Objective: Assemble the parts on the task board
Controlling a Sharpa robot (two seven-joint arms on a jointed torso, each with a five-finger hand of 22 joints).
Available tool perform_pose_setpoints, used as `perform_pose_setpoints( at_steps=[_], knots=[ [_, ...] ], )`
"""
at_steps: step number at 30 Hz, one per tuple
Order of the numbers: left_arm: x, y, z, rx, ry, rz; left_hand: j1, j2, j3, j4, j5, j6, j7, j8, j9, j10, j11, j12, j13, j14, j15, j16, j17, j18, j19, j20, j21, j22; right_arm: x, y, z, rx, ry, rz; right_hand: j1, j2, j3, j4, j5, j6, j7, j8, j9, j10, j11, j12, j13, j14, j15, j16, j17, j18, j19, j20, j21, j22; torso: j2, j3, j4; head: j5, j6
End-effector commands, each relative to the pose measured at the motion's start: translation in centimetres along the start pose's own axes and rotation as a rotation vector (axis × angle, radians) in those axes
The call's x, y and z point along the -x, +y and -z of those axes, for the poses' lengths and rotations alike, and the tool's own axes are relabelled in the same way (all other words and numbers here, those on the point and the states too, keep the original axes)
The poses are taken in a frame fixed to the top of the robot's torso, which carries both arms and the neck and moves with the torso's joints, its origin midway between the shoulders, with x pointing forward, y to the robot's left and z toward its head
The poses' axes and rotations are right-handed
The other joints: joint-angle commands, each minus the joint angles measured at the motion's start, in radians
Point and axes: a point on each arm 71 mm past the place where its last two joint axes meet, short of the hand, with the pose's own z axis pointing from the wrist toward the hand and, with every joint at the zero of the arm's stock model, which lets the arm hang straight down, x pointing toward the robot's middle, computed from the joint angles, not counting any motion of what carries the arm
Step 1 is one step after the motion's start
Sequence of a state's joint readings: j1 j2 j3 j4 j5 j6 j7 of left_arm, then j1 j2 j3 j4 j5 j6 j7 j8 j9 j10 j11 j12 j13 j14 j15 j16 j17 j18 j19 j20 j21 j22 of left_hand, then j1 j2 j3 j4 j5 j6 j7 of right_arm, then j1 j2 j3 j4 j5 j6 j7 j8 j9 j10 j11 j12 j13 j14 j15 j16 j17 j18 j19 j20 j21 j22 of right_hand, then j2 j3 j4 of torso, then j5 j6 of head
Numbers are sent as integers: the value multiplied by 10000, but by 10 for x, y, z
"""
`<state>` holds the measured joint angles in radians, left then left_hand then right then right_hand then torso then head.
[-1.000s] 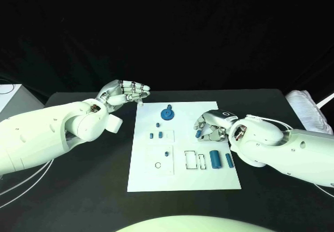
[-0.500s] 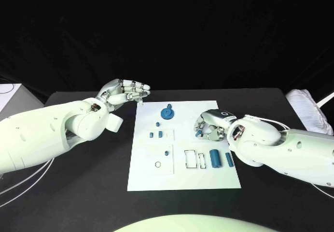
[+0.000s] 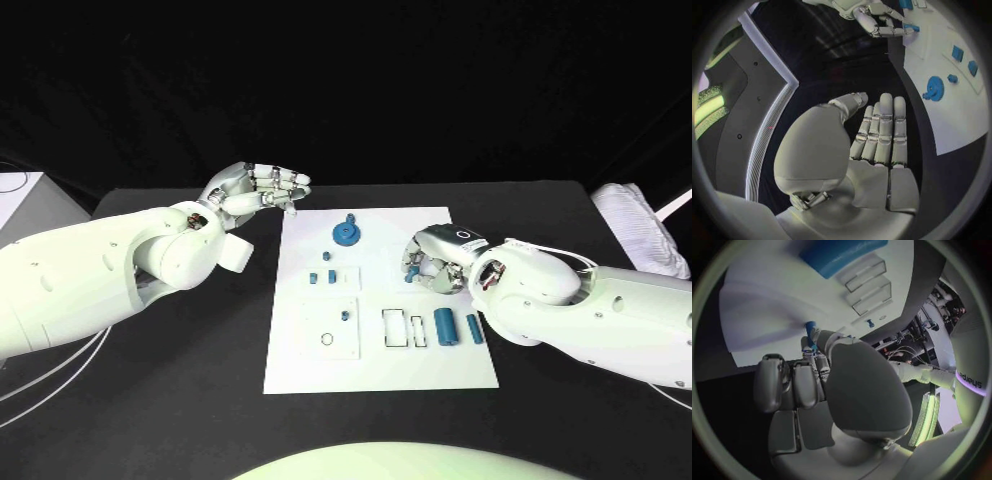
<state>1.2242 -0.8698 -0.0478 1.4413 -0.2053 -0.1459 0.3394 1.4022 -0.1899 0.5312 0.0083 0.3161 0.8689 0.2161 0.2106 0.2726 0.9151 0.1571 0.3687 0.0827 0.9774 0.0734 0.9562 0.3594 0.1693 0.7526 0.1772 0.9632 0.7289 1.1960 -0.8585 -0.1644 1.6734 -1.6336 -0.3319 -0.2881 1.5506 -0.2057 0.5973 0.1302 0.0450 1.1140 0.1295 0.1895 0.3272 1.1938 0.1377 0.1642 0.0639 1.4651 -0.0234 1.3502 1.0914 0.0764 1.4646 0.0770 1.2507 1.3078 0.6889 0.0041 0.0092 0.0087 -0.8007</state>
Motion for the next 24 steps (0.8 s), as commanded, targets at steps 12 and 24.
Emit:
perform_pose_setpoints(
  at_steps=[12, 24],
  knots=[
    [-2, -1, -1, -91, 103, 102, -14, 94, -42, -13, -20, 36, 6, 5, -16, 65, -33, 49, 1, 21, 36, -42, -11, 144, 40, -12, -59, -15, 24, 31, 14, 964, -1047, -260, -642, 73, 849, -888, 48, 97, -39, 163, 153, 1247, -898, -146, 534, 156, -97, 26, -29, -215, 404, -112, 215, 1489, -17, -17, 4, 59, 7],
    [-4, -1, -2, -123, 170, 127, -14, 94, -42, -13, -20, 36, 6, 5, -16, 65, -33, 49, 1, 21, 36, -42, -11, 144, 40, -12, -59, -15, 24, 86, 18, 2564, -1107, -970, -784, 88, 1010, -1090, 55, 74, -39, 181, 196, 1266, -895, -218, 580, 141, -100, -6, -95, -205, 392, -126, 177, 1491, -16, -11, -13, 247, -50]
  ],
)
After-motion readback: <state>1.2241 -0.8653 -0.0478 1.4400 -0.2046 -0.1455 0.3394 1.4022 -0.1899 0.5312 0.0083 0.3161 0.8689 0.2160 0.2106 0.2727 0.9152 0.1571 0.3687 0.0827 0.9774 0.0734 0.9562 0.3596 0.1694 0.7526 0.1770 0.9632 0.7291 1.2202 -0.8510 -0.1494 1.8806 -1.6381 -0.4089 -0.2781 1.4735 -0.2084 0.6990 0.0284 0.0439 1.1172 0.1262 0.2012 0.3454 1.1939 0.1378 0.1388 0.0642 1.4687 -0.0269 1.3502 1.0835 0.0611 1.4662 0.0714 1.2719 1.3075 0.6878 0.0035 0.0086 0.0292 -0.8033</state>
